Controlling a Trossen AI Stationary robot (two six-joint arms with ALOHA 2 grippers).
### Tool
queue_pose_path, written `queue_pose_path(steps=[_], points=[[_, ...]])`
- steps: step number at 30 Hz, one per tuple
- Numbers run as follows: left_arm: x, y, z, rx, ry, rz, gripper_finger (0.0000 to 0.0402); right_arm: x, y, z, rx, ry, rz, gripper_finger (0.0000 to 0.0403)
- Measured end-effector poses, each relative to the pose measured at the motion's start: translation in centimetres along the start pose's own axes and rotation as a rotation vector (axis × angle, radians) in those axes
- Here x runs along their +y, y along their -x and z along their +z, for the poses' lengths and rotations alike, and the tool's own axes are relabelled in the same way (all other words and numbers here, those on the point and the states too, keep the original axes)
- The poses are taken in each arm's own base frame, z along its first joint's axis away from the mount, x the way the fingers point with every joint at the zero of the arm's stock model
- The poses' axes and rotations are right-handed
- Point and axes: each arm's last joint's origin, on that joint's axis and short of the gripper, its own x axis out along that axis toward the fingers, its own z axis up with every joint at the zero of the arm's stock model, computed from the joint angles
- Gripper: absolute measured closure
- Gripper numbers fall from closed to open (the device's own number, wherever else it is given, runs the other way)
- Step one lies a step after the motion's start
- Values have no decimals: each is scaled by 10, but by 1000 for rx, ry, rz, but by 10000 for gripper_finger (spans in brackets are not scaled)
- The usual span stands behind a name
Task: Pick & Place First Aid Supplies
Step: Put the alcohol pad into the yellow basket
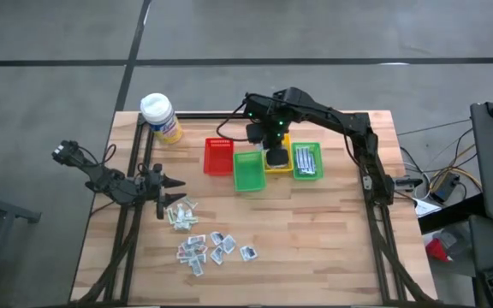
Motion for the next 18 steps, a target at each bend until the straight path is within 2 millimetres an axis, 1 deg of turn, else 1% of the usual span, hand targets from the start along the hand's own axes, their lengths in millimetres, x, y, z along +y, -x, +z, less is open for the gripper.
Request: queue_pose_path(steps=[4,8,11,18], points=[[0,0,0,0,1,0,204,-5,-2,-2,31,4,-67,394],[0,0,0,0,0,0,204,-15,-10,-5,45,-17,-87,394],[0,0,0,0,1,0,204,-23,-21,-9,64,-38,-83,394],[0,0,0,-2,1,3,204,-43,-53,-22,120,-85,-65,394]])
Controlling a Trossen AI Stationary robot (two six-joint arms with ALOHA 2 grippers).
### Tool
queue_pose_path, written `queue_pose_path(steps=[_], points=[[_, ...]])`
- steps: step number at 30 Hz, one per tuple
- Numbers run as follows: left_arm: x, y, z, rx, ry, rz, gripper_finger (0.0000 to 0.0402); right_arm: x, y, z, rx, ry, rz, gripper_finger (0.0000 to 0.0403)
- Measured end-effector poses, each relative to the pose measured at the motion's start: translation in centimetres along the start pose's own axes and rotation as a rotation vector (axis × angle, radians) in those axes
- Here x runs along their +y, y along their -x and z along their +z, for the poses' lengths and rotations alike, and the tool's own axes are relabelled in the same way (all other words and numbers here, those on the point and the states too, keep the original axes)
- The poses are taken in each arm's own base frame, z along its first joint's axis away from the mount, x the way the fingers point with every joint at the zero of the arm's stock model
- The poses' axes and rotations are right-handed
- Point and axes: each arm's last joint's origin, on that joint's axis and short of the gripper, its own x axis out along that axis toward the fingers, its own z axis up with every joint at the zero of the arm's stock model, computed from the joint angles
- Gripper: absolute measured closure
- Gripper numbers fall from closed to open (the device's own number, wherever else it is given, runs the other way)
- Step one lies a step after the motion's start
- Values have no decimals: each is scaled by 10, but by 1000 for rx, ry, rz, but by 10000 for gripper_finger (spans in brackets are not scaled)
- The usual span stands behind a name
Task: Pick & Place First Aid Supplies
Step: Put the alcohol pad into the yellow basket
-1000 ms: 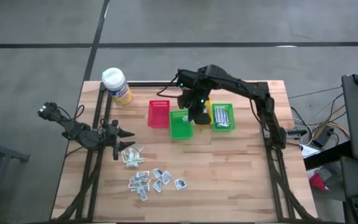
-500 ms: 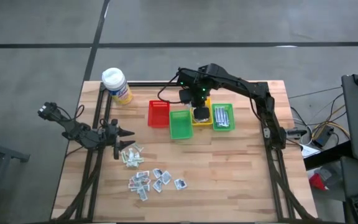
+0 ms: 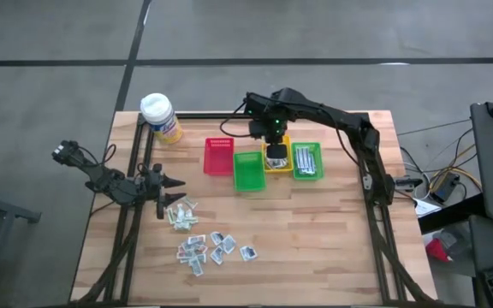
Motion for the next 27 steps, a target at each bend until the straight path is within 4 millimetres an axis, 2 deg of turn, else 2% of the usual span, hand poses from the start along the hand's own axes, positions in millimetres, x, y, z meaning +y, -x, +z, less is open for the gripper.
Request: queue_pose_path(steps=[16,27], points=[[1,0,1,-21,-23,44,204,-27,-67,-28,64,-102,118,394],[1,0,1,-21,-24,44,204,-31,-93,-40,75,-136,123,394]])
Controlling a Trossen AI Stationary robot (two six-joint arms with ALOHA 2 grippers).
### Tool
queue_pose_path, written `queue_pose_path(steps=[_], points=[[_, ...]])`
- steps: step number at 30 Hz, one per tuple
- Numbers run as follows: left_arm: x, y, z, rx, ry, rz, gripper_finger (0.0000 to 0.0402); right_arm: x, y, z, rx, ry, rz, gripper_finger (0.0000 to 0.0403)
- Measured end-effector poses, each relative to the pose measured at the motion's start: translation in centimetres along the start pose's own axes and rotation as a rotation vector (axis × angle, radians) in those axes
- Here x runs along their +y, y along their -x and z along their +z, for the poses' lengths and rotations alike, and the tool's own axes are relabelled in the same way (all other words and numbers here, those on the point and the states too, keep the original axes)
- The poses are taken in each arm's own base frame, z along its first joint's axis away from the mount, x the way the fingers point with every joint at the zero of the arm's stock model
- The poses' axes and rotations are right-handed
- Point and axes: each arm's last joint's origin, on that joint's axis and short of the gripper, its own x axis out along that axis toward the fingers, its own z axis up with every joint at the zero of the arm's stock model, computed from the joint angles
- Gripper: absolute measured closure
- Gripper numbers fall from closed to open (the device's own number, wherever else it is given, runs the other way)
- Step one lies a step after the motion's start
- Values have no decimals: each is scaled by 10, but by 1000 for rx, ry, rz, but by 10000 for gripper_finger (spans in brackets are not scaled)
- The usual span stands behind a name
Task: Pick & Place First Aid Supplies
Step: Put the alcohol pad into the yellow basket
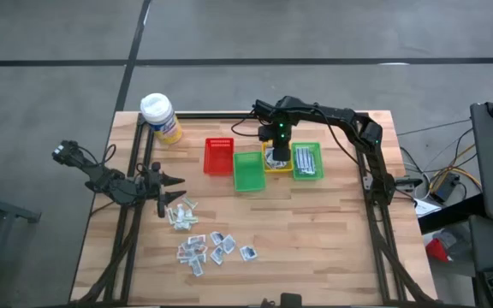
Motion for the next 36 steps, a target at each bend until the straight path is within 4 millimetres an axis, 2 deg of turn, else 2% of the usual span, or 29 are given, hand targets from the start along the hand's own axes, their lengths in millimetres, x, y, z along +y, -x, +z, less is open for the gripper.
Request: queue_pose_path(steps=[18,27,36], points=[[0,0,0,0,0,0,204,-3,-11,-4,4,-56,0,392],[0,0,0,0,0,0,204,-2,-11,-6,23,-60,7,328],[0,0,0,0,0,0,204,1,6,-9,95,-67,37,289]])
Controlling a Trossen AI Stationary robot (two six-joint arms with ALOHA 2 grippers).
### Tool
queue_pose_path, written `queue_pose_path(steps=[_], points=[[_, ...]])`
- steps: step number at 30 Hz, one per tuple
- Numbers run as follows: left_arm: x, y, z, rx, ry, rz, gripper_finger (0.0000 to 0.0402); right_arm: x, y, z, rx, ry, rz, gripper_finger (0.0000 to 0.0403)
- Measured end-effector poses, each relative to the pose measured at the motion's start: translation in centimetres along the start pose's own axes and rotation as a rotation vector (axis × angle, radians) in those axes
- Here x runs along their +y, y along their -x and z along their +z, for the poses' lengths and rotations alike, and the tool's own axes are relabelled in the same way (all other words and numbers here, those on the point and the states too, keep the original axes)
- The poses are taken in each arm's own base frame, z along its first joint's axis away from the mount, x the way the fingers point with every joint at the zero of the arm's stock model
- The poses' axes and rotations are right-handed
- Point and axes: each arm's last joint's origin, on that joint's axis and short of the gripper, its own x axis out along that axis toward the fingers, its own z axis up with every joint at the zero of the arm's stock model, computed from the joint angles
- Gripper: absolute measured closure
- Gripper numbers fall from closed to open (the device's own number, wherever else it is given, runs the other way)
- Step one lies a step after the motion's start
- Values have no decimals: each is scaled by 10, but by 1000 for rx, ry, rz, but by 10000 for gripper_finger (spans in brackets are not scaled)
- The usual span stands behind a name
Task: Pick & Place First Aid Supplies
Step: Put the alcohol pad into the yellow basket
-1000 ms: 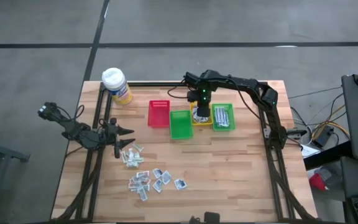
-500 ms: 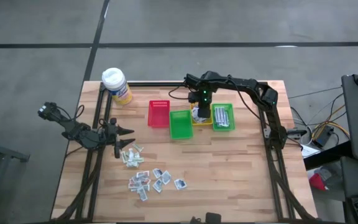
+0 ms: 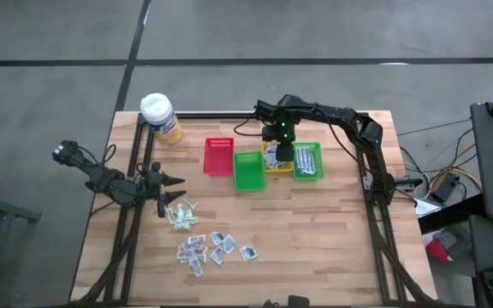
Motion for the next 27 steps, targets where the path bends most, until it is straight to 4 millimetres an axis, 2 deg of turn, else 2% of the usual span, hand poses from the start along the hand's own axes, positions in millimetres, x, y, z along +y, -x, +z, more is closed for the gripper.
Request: queue_pose_path(steps=[8,13,20,27], points=[[0,0,0,0,2,0,204,3,26,0,5,-41,2,287],[0,0,0,0,3,0,204,15,51,4,-36,-56,34,297],[0,0,0,0,4,0,204,54,90,11,-178,43,71,315],[0,0,0,0,58,-1,204,107,131,-4,-300,156,49,333]])
